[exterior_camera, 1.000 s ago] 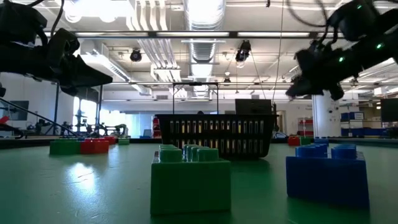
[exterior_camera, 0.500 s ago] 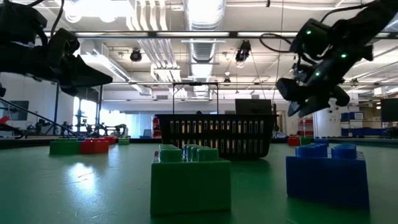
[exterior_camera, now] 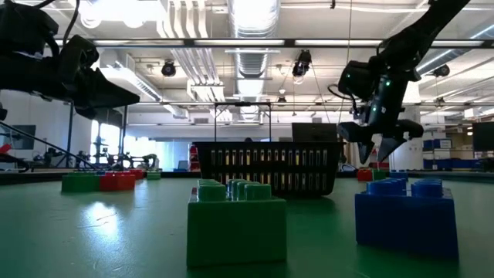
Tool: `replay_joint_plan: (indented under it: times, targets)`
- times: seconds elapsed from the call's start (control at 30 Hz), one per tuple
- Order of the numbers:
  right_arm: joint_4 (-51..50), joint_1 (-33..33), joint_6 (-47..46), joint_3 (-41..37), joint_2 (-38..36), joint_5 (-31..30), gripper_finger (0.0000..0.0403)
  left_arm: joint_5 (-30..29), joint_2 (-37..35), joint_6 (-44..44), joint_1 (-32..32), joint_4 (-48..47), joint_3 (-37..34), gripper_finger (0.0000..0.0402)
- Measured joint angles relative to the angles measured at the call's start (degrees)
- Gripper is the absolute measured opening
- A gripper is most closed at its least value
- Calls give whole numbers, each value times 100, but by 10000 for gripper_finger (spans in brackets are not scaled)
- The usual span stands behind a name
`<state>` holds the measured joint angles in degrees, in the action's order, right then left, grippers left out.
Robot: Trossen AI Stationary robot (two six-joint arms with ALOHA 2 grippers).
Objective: Sort & place blocks by color
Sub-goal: Put the green game piece into the blue bin
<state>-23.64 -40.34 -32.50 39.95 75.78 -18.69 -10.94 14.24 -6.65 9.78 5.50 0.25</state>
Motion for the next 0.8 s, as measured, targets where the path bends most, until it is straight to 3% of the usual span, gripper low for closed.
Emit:
replay_joint_plan:
  times: [0.4,0.6,0.8]
  targets:
    - [14,-80,167,110,62,779,212,0,0,1,0,0,0,1]
    - [16,-85,157,110,186,751,212,0,0,2,0,0,0,1]
    - [23,-113,106,108,193,196,212,0,0,0,0,0,0,1]
